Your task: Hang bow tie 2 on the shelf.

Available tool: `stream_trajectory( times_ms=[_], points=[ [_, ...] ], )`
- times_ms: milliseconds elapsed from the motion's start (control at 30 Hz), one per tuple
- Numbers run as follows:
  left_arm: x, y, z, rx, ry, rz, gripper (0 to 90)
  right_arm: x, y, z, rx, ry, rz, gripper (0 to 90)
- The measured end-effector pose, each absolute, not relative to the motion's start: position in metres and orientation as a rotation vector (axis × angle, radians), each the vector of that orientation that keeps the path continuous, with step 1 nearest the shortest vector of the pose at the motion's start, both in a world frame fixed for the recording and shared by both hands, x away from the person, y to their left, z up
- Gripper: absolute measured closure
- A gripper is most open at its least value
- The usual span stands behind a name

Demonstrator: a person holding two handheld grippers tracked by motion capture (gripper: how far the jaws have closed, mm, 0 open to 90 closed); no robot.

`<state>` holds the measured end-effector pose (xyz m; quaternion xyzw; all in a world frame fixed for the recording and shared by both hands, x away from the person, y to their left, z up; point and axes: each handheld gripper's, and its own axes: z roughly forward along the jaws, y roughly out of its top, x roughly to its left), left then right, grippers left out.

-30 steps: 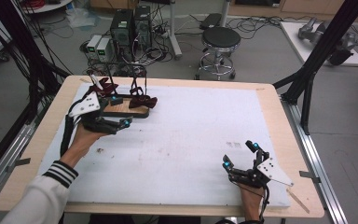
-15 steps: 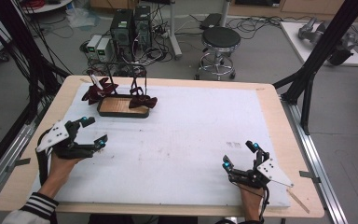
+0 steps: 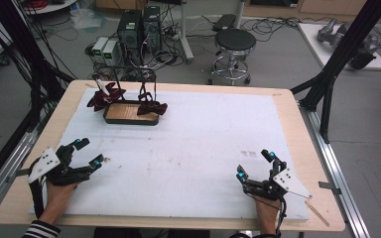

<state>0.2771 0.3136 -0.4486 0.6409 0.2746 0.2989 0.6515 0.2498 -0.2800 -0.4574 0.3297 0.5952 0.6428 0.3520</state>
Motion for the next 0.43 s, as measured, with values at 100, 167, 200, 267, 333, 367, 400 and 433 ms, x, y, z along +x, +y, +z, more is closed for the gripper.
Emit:
stream_trajectory(
  times_ms=[100,167,200,267,333,367,400,433],
  points=[
    [0.2769,0.3146,-0.4537,1.445,0.642,0.662,19.4,0.25,-0.2801,-0.4574,0.852,1.54,1.663,0.8],
    [0.2754,0.3149,-0.455,1.435,0.638,0.676,18.7,0.25,-0.28,-0.4574,0.854,1.541,1.664,0.8],
    [0.2751,0.3148,-0.4551,1.434,0.641,0.68,18.2,0.2502,-0.2801,-0.4574,0.852,1.541,1.662,0.8],
    [0.2754,0.3152,-0.4552,1.431,0.648,0.679,18.1,0.2502,-0.28,-0.4573,0.855,1.542,1.665,0.8],
    [0.2755,0.3154,-0.4552,1.43,0.649,0.679,17.9,0.2503,-0.2801,-0.4573,0.854,1.543,1.663,0.8],
    [0.2753,0.3149,-0.4553,1.43,0.651,0.682,17.8,0.2504,-0.28,-0.4573,0.852,1.542,1.662,0.8],
    [0.2754,0.3148,-0.4553,1.433,0.65,0.683,17.8,0.25,-0.2798,-0.4574,0.856,1.544,1.663,0.8],
    [0.2754,0.3148,-0.4553,1.433,0.65,0.683,17.6,0.25,-0.2798,-0.4574,0.856,1.544,1.663,0.8]
  ],
)
